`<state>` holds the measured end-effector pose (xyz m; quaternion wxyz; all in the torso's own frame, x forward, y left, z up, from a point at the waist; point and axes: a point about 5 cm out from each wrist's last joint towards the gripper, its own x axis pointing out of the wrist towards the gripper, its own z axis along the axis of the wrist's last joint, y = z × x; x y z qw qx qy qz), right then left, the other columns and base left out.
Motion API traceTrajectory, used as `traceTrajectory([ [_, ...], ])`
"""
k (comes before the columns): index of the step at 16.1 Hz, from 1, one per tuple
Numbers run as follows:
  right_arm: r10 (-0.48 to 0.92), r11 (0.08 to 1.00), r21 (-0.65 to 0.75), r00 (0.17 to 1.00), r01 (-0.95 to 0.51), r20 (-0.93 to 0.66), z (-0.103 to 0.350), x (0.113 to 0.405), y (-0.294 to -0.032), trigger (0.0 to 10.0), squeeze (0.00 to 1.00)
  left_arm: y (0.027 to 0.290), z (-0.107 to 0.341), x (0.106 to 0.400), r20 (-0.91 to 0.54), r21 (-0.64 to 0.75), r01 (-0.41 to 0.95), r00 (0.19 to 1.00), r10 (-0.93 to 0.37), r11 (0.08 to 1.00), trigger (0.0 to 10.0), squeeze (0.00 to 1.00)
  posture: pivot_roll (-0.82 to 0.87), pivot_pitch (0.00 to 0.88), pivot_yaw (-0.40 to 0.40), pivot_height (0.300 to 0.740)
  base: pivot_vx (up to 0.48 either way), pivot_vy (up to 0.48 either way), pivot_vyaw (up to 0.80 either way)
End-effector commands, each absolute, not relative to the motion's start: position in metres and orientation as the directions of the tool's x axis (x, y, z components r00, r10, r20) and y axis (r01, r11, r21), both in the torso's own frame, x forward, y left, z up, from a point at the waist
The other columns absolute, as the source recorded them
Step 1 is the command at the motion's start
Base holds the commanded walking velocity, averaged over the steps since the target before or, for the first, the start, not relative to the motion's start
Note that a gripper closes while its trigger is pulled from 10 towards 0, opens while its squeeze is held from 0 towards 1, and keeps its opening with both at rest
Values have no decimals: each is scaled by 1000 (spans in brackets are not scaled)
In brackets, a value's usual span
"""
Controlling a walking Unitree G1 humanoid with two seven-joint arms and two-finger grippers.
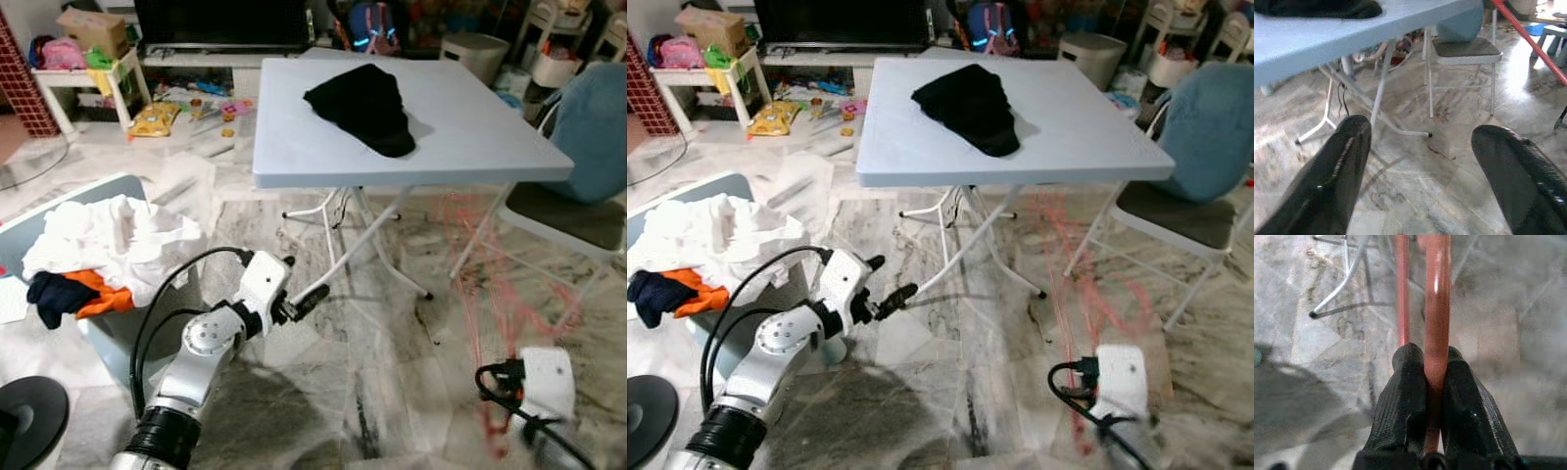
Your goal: Hang hanger
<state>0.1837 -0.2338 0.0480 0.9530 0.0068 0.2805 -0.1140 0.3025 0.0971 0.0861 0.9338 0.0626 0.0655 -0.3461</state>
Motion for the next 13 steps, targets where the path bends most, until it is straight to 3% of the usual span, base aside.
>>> traceTrajectory([
  [1, -298, 946, -48, 798, 322, -524, 57, 181, -238, 0, 0, 97, 87, 308, -177, 52, 633, 767, -617, 772, 10000, 1000, -48, 0, -20, 740, 0, 0, 0],
  [2, -309, 933, -22, 768, 359, -561, 54, 179, -234, 6510, 0, 95, 85, 309, -184, 38, 631, 766, -615, 775, 10000, 1000, -49, 0, -19, 740, 0, 0, 0],
  [3, -308, 931, -16, 761, 364, -571, 53, 178, -233, 10000, 0, 95, 85, 309, -184, 35, 631, 766, -616, 775, 10000, 1000, -49, 0, -19, 740, 0, 0, 0],
  [4, -323, 925, -26, 751, 378, -576, 53, 178, -233, 10000, 0, 94, 86, 310, -184, 34, 632, 765, -617, 774, 10000, 608, -48, 0, -21, 740, 0, 0, 0],
  [5, -325, 923, -21, 752, 383, -573, 54, 179, -231, 10000, 0, 92, 86, 310, -185, 31, 639, 760, -623, 769, 10000, 0, -48, 0, -21, 740, 0, 0, 0],
  [8, -388, 900, -67, 722, 431, -573, 58, 183, -227, 10000, 0, 90, 84, 310, -196, 1, 649, 746, -636, 761, 10000, 0, -42, 0, -29, 740, 0, 0, 0],
  [13, -382, 896, -20, 748, 443, -543, 63, 190, -224, 10000, 0, 87, 83, 309, -201, -11, 669, 727, -657, 743, 10000, 0, -46, 0, -24, 740, 0, 199, -695],
])
